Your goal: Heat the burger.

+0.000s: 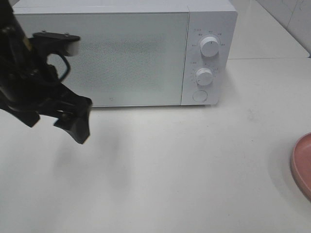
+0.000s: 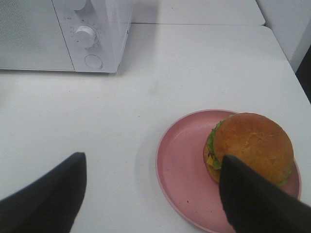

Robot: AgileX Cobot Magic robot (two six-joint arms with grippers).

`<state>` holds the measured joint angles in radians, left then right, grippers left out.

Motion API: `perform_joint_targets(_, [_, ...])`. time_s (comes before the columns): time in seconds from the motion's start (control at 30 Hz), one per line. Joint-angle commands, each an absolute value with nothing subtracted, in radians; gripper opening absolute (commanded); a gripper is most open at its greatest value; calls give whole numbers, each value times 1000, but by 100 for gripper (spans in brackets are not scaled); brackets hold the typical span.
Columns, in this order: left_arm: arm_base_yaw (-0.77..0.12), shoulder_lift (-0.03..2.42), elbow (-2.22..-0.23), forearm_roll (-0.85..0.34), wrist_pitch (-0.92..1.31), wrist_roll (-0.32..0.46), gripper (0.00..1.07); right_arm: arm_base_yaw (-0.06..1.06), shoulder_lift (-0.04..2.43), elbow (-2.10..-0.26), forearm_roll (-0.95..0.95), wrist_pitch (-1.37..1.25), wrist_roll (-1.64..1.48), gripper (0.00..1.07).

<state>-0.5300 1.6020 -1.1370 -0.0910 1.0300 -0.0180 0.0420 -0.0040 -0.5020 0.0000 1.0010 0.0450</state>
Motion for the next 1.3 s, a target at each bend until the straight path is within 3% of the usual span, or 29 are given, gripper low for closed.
perform_joint_targets(0.03, [-470,1563,-1133,-92,1069,-31,98,36,-31,-499,0,993,34,75])
perform_joint_targets(0.07, [-409,1534,-1133,-94,1090,-31,98,36,-31,-499,0,993,34,75])
perform_joint_targets(0.1, [-409,1534,-1133,-94,1090,-31,98,36,-31,-499,0,993,34,75])
perform_joint_targets(0.27, [-242,1439,-1133,-82,1174,-31,98,36,-31,-499,0,993,34,75])
perform_joint_targets(0.53, [-87,1295,-1115,-51,1264,-31,98,36,-31,-499,0,993,34,75])
perform_joint_targets(0.7, [-39,1150,-976,-51,1230,-31,98,36,-31,-499,0,993,34,75])
perform_joint_targets(1.0, [-35,845,-664,-45,1146,-29,98,36,-31,-499,0,993,34,75])
perform_joint_targets(1.3, [-35,529,-520,-50,1071,-25,98,36,-31,-499,0,993,34,75])
